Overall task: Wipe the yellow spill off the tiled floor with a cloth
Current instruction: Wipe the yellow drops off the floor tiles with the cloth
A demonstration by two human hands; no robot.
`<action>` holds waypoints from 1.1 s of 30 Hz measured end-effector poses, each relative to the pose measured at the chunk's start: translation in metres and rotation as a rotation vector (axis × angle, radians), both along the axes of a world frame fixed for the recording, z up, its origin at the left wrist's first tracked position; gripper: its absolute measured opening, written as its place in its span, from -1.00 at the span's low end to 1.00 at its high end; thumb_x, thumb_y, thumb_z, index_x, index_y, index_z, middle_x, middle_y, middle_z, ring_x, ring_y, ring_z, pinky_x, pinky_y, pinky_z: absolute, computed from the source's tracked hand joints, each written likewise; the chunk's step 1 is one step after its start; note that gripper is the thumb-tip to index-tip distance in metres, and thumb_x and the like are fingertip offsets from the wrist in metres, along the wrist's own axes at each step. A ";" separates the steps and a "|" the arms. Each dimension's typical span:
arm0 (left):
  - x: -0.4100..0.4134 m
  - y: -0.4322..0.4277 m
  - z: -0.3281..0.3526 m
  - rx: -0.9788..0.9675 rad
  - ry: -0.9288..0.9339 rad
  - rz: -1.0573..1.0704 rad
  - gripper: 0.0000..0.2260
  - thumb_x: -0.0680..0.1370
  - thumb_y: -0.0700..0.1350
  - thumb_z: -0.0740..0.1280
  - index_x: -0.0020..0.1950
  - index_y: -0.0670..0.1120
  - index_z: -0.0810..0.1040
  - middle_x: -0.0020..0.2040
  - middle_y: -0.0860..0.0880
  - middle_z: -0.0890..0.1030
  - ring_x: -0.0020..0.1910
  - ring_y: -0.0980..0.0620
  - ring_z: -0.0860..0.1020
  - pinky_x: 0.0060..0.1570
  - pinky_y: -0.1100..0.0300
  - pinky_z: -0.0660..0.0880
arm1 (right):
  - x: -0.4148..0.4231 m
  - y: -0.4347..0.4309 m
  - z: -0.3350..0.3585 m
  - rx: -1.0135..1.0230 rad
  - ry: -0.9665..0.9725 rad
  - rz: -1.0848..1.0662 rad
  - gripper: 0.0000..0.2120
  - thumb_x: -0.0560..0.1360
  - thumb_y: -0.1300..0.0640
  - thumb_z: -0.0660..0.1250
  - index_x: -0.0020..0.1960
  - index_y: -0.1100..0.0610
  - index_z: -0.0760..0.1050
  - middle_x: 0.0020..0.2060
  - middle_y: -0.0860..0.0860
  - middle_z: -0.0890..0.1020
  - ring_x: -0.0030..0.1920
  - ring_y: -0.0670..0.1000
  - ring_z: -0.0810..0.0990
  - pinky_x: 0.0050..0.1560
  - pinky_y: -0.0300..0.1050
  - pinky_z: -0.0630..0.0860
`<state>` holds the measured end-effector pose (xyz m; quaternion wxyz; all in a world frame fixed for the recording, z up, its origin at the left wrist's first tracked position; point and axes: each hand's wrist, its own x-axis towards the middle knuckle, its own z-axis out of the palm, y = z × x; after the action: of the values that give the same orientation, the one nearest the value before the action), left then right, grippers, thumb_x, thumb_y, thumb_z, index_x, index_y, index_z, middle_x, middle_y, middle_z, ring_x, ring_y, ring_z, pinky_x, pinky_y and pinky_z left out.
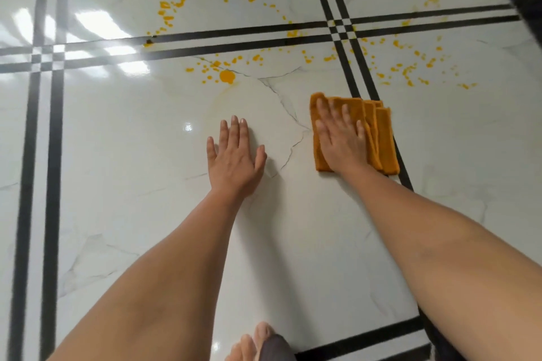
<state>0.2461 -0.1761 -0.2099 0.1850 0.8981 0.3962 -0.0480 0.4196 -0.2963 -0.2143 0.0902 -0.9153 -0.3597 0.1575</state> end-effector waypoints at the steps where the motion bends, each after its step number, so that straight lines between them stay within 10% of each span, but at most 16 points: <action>1: 0.000 0.002 0.000 -0.006 0.003 0.011 -0.43 0.61 0.13 -0.07 0.54 -0.07 -0.15 0.55 0.01 -0.15 0.51 0.04 -0.21 0.43 0.01 -0.25 | 0.000 0.001 -0.002 0.049 -0.013 -0.068 -0.52 0.62 -0.11 -0.17 0.50 -0.16 -0.22 0.53 -0.08 -0.10 0.52 -0.01 -0.14 0.46 0.10 -0.16; 6: 0.021 0.010 0.000 0.046 -0.016 -0.052 -0.45 0.61 0.13 -0.08 0.54 -0.04 -0.13 0.55 0.01 -0.12 0.51 0.03 -0.19 0.44 0.01 -0.22 | 0.004 0.006 -0.007 -0.117 -0.107 -0.214 -0.44 0.58 -0.23 -0.18 0.52 -0.12 -0.21 0.53 0.09 -0.16 0.51 0.10 -0.22 0.47 0.11 -0.21; 11: 0.050 -0.001 -0.006 0.046 -0.019 -0.113 -0.44 0.61 0.13 -0.07 0.54 -0.03 -0.16 0.55 0.01 -0.16 0.51 0.04 -0.21 0.43 0.01 -0.24 | 0.028 0.021 -0.011 -0.118 -0.173 0.252 -0.42 0.52 -0.33 -0.20 0.47 -0.24 -0.29 0.52 0.01 -0.24 0.50 0.08 -0.26 0.38 0.30 -0.28; 15: 0.073 0.002 -0.010 0.039 -0.014 -0.094 -0.44 0.61 0.13 -0.07 0.53 -0.03 -0.18 0.55 0.00 -0.17 0.51 0.02 -0.22 0.44 -0.01 -0.24 | 0.071 0.039 -0.006 -0.145 -0.096 0.103 -0.41 0.52 -0.33 -0.18 0.47 -0.23 -0.29 0.52 0.05 -0.24 0.50 0.11 -0.28 0.40 0.34 -0.26; 20: 0.101 0.003 -0.009 0.044 -0.008 -0.084 -0.43 0.61 0.13 -0.05 0.54 -0.02 -0.17 0.55 -0.01 -0.18 0.51 0.01 -0.23 0.43 -0.02 -0.24 | 0.108 0.019 -0.005 -0.140 -0.156 0.406 -0.42 0.42 -0.43 -0.25 0.39 -0.37 -0.33 0.52 0.04 -0.23 0.50 0.12 -0.26 0.40 0.33 -0.20; 24: 0.140 0.001 -0.007 0.085 -0.037 -0.092 -0.43 0.58 0.16 -0.14 0.53 -0.02 -0.18 0.55 -0.01 -0.19 0.51 0.01 -0.22 0.43 -0.01 -0.22 | 0.147 0.018 -0.002 -0.138 -0.115 0.150 -0.45 0.52 -0.34 -0.15 0.44 -0.33 -0.26 0.52 0.04 -0.21 0.50 0.13 -0.27 0.38 0.34 -0.23; 28: 0.188 -0.002 -0.006 0.044 0.009 -0.210 -0.44 0.61 0.14 -0.12 0.52 -0.03 -0.24 0.54 -0.02 -0.24 0.49 0.02 -0.29 0.43 -0.01 -0.28 | 0.197 -0.004 -0.004 -0.140 -0.156 0.399 -0.44 0.44 -0.38 -0.27 0.40 -0.34 -0.32 0.52 0.00 -0.21 0.51 0.08 -0.25 0.41 0.34 -0.15; 33: 0.232 -0.012 -0.008 0.062 0.024 -0.311 -0.45 0.59 0.16 -0.20 0.52 -0.01 -0.25 0.53 0.01 -0.24 0.47 0.05 -0.32 0.41 0.03 -0.33 | 0.226 -0.011 -0.008 -0.121 -0.186 0.027 -0.44 0.52 -0.34 -0.22 0.47 -0.26 -0.22 0.53 0.03 -0.17 0.51 0.14 -0.21 0.39 0.33 -0.20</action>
<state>0.4785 -0.1885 -0.2181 0.1427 0.9532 0.2559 -0.0743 0.6459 -0.3076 -0.2222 -0.0014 -0.9247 -0.3688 0.0946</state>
